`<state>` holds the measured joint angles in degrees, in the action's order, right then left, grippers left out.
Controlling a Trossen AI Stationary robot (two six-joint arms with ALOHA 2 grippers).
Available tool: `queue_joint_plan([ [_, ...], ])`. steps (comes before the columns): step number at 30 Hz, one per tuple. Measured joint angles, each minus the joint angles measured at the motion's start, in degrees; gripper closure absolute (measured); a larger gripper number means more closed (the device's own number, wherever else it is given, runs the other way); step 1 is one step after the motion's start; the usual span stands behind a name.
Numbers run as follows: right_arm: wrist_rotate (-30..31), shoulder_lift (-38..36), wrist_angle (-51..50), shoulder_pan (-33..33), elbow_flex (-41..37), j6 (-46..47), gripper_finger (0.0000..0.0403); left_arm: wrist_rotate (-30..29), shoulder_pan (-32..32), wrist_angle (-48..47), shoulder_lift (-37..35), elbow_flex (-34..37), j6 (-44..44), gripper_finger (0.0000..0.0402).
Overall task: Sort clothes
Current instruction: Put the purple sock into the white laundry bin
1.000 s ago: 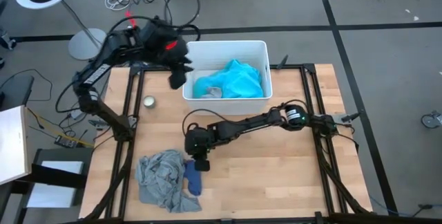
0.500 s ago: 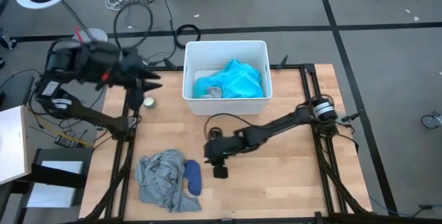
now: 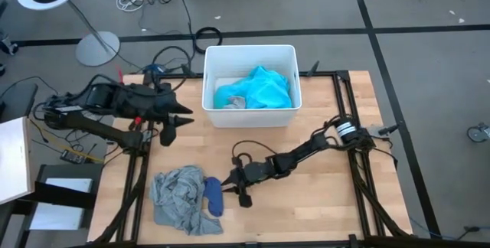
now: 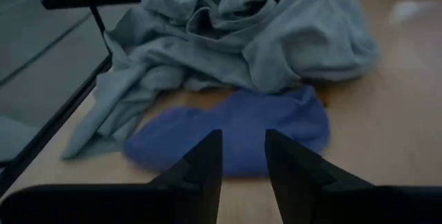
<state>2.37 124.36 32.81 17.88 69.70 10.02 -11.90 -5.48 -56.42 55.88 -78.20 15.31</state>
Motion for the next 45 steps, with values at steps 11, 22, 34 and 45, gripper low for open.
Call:
queue_joint_plan([
  [11,0.8,14.5,5.4,-2.5,11.4,-4.2,0.0291,0.0,-3.3,3.8,-2.1,2.5,3.2,0.0259],
  [22,3.1,7.5,-11.9,-2.8,12.2,-7.4,0.0395,-4.4,-8.9,8.9,-2.2,7.3,3.1,0.0259],
  [34,17.2,-22.6,-38.2,-3.6,12.4,-21.9,0.0401,-5.4,-14.3,19.7,-7.5,27.3,12.3,0.0259],
  [45,21.7,-37.6,-39.3,-19.6,12.4,-21.4,0.0401,-5.5,-18.3,22.7,-7.7,34.5,17.5,0.0259],
])
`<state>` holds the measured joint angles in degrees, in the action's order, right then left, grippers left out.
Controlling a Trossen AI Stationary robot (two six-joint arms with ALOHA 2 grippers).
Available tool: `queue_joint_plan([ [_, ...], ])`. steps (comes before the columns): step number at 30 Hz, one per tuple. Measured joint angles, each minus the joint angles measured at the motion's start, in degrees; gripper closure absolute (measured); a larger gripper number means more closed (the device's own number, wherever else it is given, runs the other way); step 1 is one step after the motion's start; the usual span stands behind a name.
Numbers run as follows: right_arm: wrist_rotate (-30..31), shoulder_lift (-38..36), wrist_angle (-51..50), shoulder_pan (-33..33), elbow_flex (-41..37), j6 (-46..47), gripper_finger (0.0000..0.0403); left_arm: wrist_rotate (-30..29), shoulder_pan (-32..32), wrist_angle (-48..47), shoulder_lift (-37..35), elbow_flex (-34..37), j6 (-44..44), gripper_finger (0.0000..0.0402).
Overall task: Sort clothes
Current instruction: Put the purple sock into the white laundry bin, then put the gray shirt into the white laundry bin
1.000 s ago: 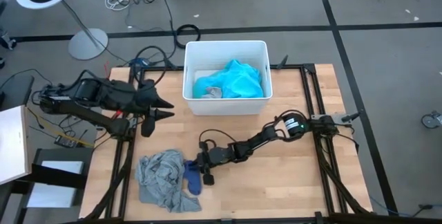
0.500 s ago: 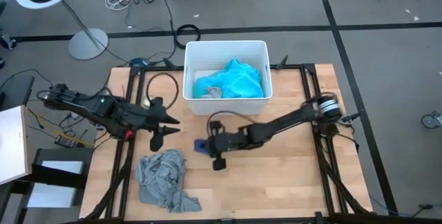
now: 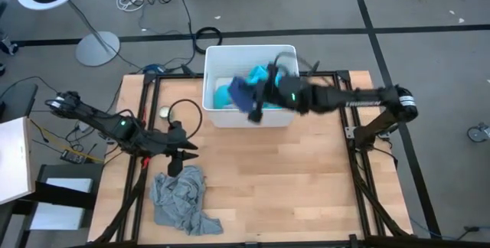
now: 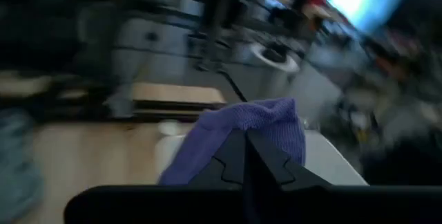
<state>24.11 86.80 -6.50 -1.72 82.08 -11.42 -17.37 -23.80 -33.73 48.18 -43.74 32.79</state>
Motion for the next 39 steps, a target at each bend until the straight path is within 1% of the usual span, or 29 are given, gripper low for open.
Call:
queue_joint_plan([
  [4,-0.6,0.1,-0.3,-8.8,0.0,15.9,0.0390,0.0,-1.0,-0.2,0.0,0.1,1.4,0.0259],
  [6,-1.6,1.1,-2.1,-12.4,0.0,20.8,0.0379,0.0,-1.3,-0.3,0.0,0.1,2.2,0.0259],
  [9,-3.1,2.3,-5.7,-16.2,-0.1,22.3,0.0358,0.0,-1.7,-0.5,0.0,0.1,2.5,0.0259],
  [13,-3.8,2.1,-8.8,-17.8,-0.1,23.8,0.0324,0.0,-2.0,-1.8,-0.1,0.1,3.6,0.0259],
  [18,-4.0,0.1,-16.3,-17.2,-0.1,23.2,0.0280,0.0,-2.0,-5.1,-0.1,0.1,5.5,0.0259],
  [21,-4.3,-2.1,-23.8,-16.3,0.0,22.9,0.0261,0.6,-2.2,-7.9,-0.1,0.1,8.1,0.0259],
  [25,-4.4,-4.9,-34.3,-14.4,0.0,25.0,0.0248,0.7,-3.8,-12.2,0.7,0.0,13.4,0.0259],
  [28,-4.4,-5.9,-40.6,-12.2,0.0,26.5,0.0245,0.5,-5.5,-12.8,2.8,0.0,16.1,0.0259],
  [33,-4.4,-7.8,-44.6,-7.5,-1.9,27.4,0.0245,0.5,-9.4,-12.0,8.3,0.0,20.1,0.0259],
  [39,-4.3,-11.0,-46.0,-1.9,-4.7,32.1,0.0245,2.3,-14.4,-10.7,15.0,0.0,26.3,0.0259],
])
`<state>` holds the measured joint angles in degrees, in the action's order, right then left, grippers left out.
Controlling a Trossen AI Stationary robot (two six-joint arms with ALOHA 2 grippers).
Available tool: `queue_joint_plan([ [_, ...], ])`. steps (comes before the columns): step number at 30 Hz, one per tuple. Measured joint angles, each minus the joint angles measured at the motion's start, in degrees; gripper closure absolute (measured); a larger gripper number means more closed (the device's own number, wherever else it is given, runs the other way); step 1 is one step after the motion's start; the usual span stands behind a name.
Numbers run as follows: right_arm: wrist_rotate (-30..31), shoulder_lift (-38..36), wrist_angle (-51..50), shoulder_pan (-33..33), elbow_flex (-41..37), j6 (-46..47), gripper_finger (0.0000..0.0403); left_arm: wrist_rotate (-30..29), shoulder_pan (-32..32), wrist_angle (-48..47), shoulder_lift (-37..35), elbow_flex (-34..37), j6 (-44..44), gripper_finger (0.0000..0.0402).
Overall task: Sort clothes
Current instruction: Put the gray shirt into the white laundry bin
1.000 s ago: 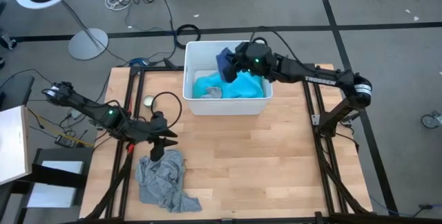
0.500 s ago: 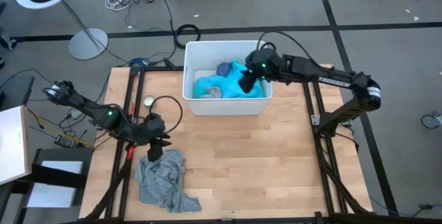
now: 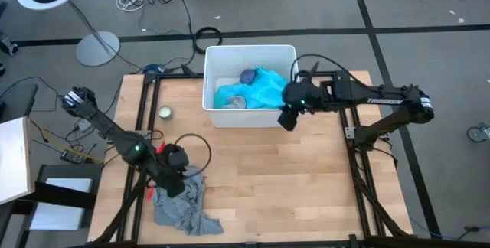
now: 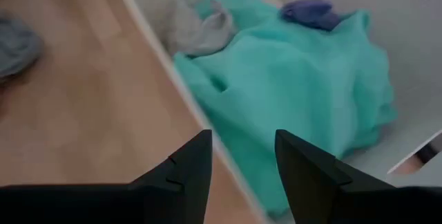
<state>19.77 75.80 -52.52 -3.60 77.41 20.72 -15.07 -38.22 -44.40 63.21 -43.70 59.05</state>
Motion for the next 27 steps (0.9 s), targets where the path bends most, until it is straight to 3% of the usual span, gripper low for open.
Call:
queue_joint_plan([
  [7,0.1,-3.4,-0.3,7.8,-1.2,8.1,0.0245,0.3,-1.7,0.0,8.9,0.0,3.2,0.0265],
  [11,1.4,-4.2,-2.1,15.3,-1.2,12.8,0.0247,2.7,-1.5,0.8,13.2,0.0,3.7,0.0328],
  [13,5.7,-4.3,-3.1,19.9,-1.7,15.4,0.0247,2.7,-1.5,2.1,13.8,0.0,3.3,0.0379],
  [19,20.6,-4.3,-1.8,34.7,-11.0,25.8,0.0248,0.7,-1.5,5.0,12.4,-0.8,1.1,0.0398],
  [23,27.4,-4.2,8.5,42.6,-22.5,35.2,0.0248,-0.5,-1.4,4.3,10.8,-3.7,-2.3,0.0399],
  [27,31.3,-2.8,31.2,46.9,-36.7,40.7,0.0248,-3.2,-0.4,3.3,8.8,-7.7,-6.7,0.0400],
])
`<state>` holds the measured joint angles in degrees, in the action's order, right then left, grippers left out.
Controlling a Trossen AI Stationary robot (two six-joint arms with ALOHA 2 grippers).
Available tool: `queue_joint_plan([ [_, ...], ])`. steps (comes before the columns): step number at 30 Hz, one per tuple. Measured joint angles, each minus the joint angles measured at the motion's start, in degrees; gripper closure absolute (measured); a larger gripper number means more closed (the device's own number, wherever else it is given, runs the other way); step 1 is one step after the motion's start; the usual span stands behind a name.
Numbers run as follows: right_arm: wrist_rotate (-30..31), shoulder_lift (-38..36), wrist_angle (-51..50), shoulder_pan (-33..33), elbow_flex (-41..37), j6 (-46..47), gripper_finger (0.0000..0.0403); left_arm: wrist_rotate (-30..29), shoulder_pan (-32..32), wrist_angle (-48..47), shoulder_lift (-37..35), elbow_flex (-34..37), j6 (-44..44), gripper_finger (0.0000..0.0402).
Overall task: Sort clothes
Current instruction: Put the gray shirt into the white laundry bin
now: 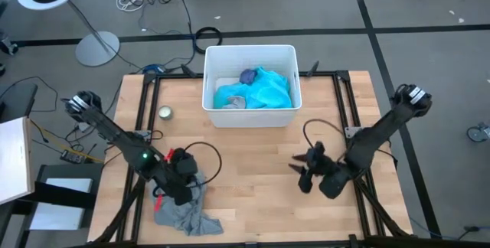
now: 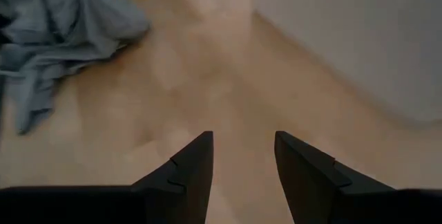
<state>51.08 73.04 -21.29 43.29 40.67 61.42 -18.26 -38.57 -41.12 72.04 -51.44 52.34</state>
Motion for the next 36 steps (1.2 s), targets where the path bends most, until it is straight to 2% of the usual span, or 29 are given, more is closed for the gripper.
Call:
queue_joint_plan([
  [3,0.1,3.2,20.5,0.7,-9.7,0.3,0.0248,-2.1,1.6,-0.2,-0.9,-4.3,-4.9,0.0400],
  [6,0.2,7.7,36.7,-0.6,-16.3,-1.0,0.0248,-3.1,3.4,-2.1,-1.2,-9.1,-10.2,0.0401],
  [11,0.4,14.5,50.8,-3.5,-19.6,-3.7,0.0248,-4.2,6.4,-2.8,-1.2,-18.4,-21.0,0.0401],
  [17,-0.3,19.9,56.8,-6.5,-16.9,-11.8,0.0248,-4.4,11.4,-2.5,-1.2,-30.0,-33.2,0.0401],
  [24,-3.3,22.5,57.7,-8.4,-14.5,-17.2,0.0250,-5.3,17.3,0.2,-1.2,-41.4,-43.6,0.0401],
  [36,-3.4,22.5,57.7,-8.7,-14.5,-19.1,0.0250,-5.4,25.8,11.4,-0.6,-50.1,-57.6,0.0401],
])
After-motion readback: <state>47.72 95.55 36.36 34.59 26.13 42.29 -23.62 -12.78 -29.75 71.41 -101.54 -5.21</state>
